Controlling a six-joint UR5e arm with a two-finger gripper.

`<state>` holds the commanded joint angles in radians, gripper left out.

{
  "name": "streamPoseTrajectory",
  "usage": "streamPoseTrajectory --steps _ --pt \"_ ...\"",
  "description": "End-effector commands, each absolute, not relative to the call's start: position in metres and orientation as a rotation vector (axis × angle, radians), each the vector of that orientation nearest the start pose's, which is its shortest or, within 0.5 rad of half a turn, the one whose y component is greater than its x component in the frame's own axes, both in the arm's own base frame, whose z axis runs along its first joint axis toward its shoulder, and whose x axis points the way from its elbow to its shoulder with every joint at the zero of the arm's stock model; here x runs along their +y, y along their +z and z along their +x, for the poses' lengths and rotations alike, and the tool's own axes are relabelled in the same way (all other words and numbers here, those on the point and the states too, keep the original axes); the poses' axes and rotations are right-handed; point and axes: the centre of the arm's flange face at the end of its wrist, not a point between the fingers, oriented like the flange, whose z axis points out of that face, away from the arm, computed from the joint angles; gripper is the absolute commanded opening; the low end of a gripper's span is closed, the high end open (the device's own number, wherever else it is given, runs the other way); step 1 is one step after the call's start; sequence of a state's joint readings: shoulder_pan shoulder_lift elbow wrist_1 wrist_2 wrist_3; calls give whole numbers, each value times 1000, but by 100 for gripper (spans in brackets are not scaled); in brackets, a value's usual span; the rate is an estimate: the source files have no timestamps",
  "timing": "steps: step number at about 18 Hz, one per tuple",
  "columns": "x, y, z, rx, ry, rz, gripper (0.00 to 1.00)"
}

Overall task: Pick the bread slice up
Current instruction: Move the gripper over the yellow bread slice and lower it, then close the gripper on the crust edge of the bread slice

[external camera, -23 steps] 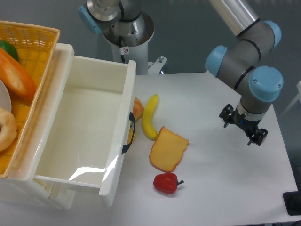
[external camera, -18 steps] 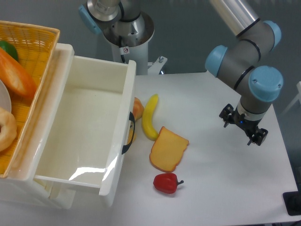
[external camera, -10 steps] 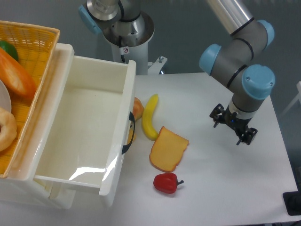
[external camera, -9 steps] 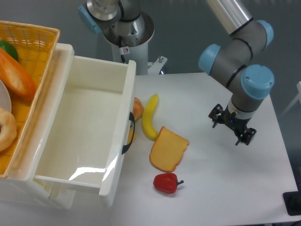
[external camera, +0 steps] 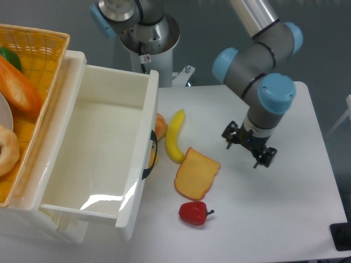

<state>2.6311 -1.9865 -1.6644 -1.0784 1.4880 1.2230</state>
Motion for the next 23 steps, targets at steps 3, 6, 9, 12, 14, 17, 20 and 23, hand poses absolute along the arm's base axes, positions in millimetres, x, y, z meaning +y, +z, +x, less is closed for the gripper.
streamPoseTrajectory --steps 3,6,9,12,14,17,20,23 --pt "447 249 -437 235 -105 -3079 100" --pt "452 240 -422 253 -129 -3085 100" --pt "453 229 -411 271 -147 -3109 100" --pt "451 220 -406 275 -168 -3126 100" --pt "450 213 -404 275 -187 -3132 100" --pt "448 208 -403 275 -197 -3136 100" --pt "447 201 -402 279 -192 -3145 100" --pt "443 197 -403 285 -167 -3177 100"
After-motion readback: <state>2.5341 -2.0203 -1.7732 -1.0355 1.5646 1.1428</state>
